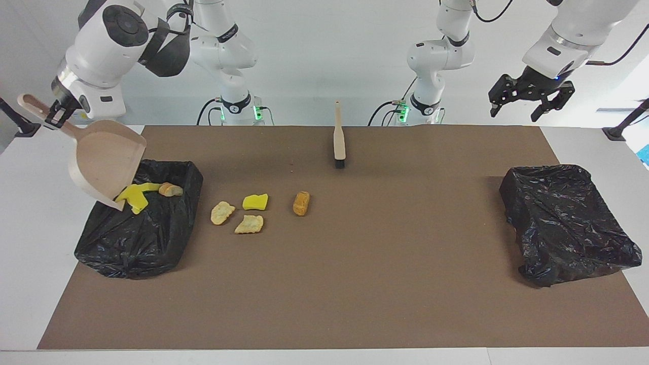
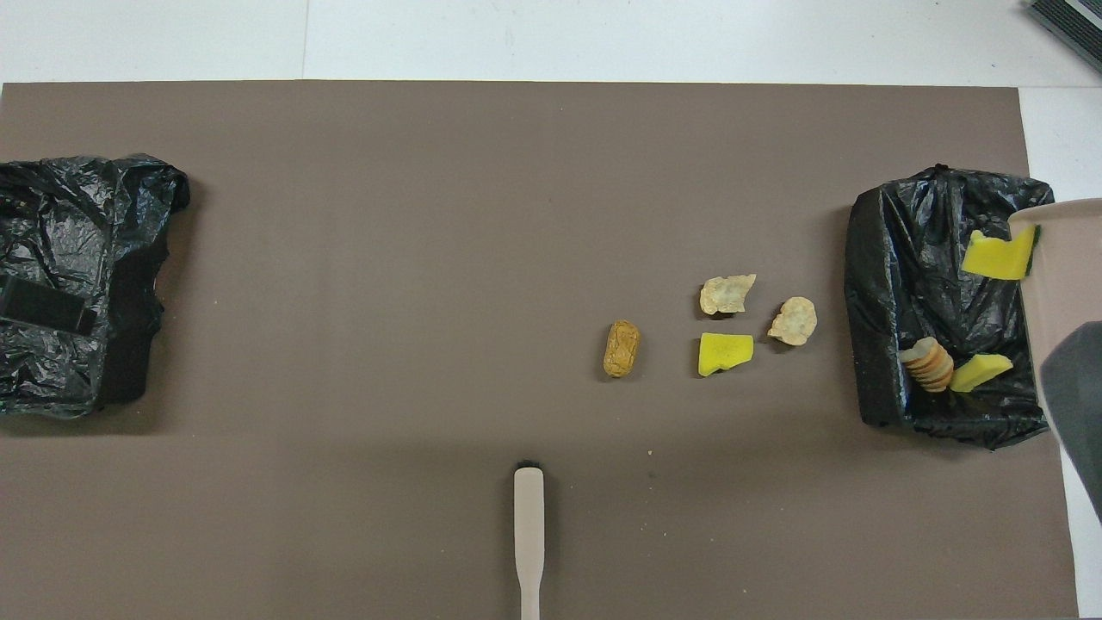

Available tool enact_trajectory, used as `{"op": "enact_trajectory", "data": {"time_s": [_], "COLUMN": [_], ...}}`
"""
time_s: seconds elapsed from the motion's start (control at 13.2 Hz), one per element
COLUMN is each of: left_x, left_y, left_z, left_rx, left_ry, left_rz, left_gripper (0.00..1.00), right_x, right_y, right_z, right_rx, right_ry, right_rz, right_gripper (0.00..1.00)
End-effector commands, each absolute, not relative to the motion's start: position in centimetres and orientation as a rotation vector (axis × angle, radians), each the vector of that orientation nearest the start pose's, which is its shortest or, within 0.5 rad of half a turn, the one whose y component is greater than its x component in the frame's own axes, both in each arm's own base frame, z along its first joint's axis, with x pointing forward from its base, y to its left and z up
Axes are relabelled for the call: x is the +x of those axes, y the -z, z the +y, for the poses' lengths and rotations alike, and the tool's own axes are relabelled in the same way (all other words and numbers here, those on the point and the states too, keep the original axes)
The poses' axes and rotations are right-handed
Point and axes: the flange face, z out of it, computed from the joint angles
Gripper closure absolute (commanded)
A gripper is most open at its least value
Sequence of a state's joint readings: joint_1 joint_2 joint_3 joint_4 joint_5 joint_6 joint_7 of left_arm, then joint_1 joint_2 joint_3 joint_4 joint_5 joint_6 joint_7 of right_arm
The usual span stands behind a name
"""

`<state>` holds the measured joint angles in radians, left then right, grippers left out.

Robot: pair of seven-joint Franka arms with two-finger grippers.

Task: Sweep and dump trash in bin
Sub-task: 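Shake the tilted dustpan over the bag with the right gripper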

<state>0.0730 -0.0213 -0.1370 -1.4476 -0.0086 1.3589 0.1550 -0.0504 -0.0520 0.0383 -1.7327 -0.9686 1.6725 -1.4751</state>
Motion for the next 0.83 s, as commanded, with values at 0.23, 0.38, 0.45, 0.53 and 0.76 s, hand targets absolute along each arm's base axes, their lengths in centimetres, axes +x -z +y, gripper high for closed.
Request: {"op": "enact_trajectory", "data": {"time_s": [0.23,0.38,0.45,0.53,0.76], "left_x": [50.4,50.5,50.6,50.7,50.9], "left_y": [-67.1,-67.1,-67.1,-67.2,-67.2], "left_z": [-3.3,-3.5,-3.4,-3.0,-2.9], "left_rx": [-3.133,-3.131,-3.127,-3.130,-3.138], "left_ry": [-0.081,-0.076,-0.076,-0.073,-0.070], "left_rz": [0.334,0.338,0.339,0.328,0.330], "left_gripper": [0.00,0.00,0.00,0.00,0.00], "right_x": [53.6,53.5,53.4,53.1,51.7], "right_y": [-63.8,-63.5,-63.1,-62.4,-60.9], "right_z": [-6.0,-7.3,-8.9,-11.0,-15.4], "right_rx": [1.528,1.526,1.560,1.619,1.826], "right_ry": [0.818,0.853,0.869,0.867,0.783], "right_rz": [1.529,1.583,1.624,1.676,1.782], "right_gripper": [1.00,1.00,1.00,1.00,1.00]}}
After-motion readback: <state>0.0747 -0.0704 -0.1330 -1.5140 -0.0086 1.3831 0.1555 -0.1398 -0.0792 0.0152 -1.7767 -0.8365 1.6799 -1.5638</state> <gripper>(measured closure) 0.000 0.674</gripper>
